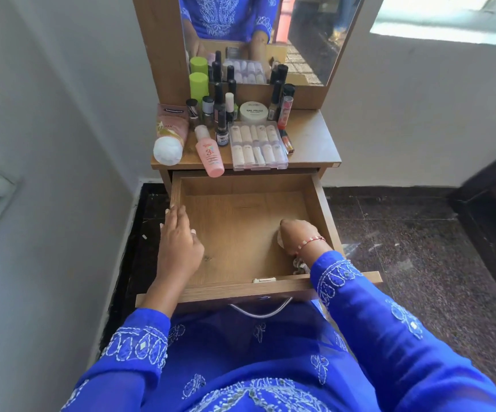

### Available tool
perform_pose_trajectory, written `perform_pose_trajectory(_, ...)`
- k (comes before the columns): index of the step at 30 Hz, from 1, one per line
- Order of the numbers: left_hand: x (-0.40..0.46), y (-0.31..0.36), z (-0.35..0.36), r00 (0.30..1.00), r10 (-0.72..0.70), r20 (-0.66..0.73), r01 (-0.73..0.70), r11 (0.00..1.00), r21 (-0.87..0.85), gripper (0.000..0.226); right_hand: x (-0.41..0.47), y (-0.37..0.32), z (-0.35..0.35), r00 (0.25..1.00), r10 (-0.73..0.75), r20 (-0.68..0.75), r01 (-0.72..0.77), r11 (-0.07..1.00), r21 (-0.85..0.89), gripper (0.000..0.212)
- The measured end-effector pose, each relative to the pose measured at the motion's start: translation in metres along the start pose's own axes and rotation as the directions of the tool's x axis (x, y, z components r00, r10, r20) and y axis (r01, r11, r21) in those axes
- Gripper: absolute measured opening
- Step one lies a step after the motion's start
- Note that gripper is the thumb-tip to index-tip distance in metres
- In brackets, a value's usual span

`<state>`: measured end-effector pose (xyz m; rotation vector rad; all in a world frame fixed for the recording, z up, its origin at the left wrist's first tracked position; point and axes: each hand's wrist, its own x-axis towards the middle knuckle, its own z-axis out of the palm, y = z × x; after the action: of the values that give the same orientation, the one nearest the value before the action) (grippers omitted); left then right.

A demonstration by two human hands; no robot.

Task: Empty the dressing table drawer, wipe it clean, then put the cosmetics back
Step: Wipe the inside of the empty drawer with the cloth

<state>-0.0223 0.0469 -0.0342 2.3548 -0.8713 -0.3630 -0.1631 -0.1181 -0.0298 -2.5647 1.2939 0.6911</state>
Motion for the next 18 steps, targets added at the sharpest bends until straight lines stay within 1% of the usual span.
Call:
perform_pose_trajectory(3, -0.001, 0.0, -0.001, 1.0, 0.004, 0.007, -0.004, 1.0, -0.016, 0.055, 0.004, 0.004, 0.005, 0.995, -0.026, -0.092, 0.025, 1.0, -0.014, 0.036)
perform_pose_trajectory(5, -0.002, 0.0, -0.002, 1.0, -0.009, 0.013, 0.01, 0.998, -0.061, 0.055, 0.003, 0.005, 0.006, 0.989, -0.029, -0.143, 0.025, 0.999, -0.03, 0.038)
perform_pose_trajectory(7, -0.002, 0.0, -0.005, 0.999, -0.043, 0.013, 0.044, 0.991, -0.125, 0.056, 0.001, 0.004, 0.007, 0.982, 0.007, -0.188, -0.006, 1.0, 0.006, 0.035)
perform_pose_trajectory(8, -0.002, 0.0, -0.006, 0.997, -0.077, 0.015, 0.078, 0.984, -0.16, 0.056, 0.0, 0.002, 0.008, 0.981, 0.037, -0.191, -0.028, 0.998, 0.051, 0.035)
perform_pose_trajectory(10, -0.002, 0.0, -0.009, 0.984, -0.172, 0.036, 0.176, 0.954, -0.244, 0.056, 0.002, 0.002, 0.011, 0.99, 0.077, -0.119, -0.062, 0.991, 0.121, 0.035)
perform_pose_trajectory(12, 0.0, 0.0, -0.012, 0.962, -0.262, 0.072, 0.271, 0.902, -0.336, 0.055, 0.001, 0.004, 0.009, 0.999, 0.042, -0.001, -0.041, 0.992, 0.123, 0.036)
perform_pose_trajectory(15, 0.005, -0.003, -0.014, 0.936, -0.331, 0.123, 0.351, 0.829, -0.435, 0.052, -0.008, 0.003, -0.003, 0.978, -0.048, 0.201, 0.046, 0.999, 0.017, 0.036)
perform_pose_trajectory(17, 0.007, -0.005, -0.016, 0.925, -0.351, 0.147, 0.376, 0.786, -0.491, 0.049, -0.016, -0.006, -0.008, 0.933, -0.105, 0.344, 0.129, 0.99, -0.048, 0.034)
perform_pose_trajectory(18, 0.007, -0.006, -0.017, 0.921, -0.358, 0.154, 0.384, 0.768, -0.513, 0.048, -0.02, -0.012, -0.009, 0.915, -0.123, 0.383, 0.161, 0.984, -0.069, 0.032)
